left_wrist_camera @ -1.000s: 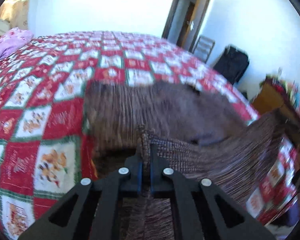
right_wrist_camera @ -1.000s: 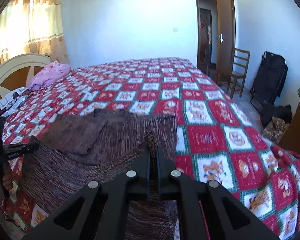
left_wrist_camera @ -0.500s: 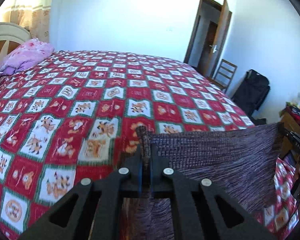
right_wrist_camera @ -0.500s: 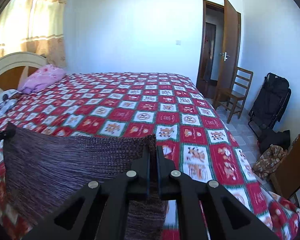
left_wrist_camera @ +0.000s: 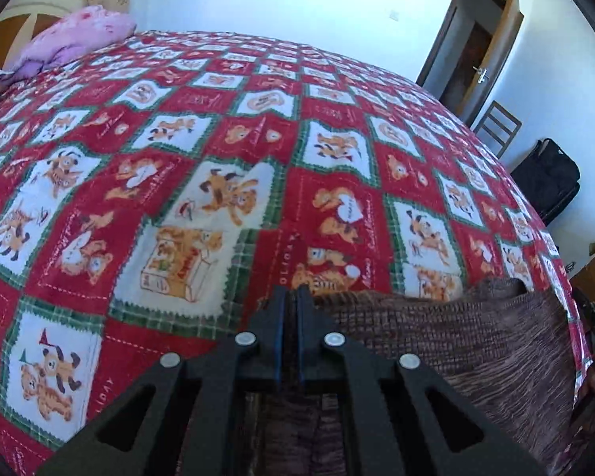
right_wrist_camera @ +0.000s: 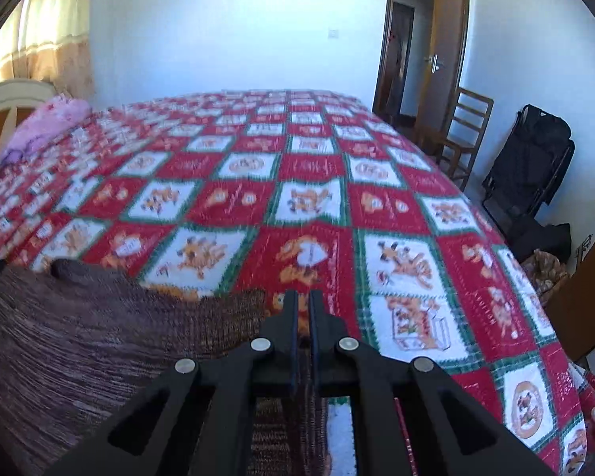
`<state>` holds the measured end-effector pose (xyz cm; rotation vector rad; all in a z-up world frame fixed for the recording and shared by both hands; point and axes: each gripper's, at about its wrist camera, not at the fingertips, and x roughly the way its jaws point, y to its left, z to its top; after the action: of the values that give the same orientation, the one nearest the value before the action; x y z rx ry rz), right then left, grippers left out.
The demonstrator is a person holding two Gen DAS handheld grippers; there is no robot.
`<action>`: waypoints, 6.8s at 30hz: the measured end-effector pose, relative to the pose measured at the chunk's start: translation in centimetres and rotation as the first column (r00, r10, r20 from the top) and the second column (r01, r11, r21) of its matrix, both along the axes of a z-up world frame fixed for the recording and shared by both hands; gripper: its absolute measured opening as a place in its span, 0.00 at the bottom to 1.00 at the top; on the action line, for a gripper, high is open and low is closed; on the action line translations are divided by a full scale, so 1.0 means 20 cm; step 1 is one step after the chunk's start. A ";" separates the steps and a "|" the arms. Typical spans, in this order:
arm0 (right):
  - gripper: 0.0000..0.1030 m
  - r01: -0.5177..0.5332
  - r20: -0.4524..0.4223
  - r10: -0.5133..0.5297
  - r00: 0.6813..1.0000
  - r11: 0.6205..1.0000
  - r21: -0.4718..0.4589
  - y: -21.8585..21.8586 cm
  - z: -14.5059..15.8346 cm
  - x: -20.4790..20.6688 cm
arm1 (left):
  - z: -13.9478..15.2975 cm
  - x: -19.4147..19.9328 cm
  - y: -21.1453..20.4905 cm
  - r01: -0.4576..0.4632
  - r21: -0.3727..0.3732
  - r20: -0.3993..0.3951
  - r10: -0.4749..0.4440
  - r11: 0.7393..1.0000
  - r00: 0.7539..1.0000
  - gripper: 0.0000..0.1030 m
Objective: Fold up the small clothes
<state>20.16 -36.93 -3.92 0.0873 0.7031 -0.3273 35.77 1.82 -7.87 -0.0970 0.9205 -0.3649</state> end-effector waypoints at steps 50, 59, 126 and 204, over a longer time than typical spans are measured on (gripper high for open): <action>0.02 -0.138 -0.038 0.144 0.989 0.982 0.131 0.22 0.10 -0.24 | 0.08 -0.31 -0.18 0.051 0.167 0.066 -0.063 0.985 0.996 0.36; 0.02 -0.058 -0.145 0.080 0.986 0.987 0.147 0.36 -0.19 -0.46 | 0.10 -0.77 -0.32 0.098 0.280 0.089 -0.128 0.955 0.988 0.57; 0.88 -0.166 0.065 0.153 0.986 0.919 0.358 0.95 -0.04 -0.94 | -0.05 -1.18 0.23 -0.237 -0.314 -0.157 0.196 0.919 0.968 0.52; 0.16 -0.453 -0.235 0.518 0.822 0.846 0.281 1.68 -0.20 0.60 | -0.06 -1.03 0.22 -0.288 -0.210 -0.115 0.269 0.934 0.956 0.12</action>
<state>32.16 -3.28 -7.97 0.0568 1.0368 0.2423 15.22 6.18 -9.15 -0.4503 0.9319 -0.2001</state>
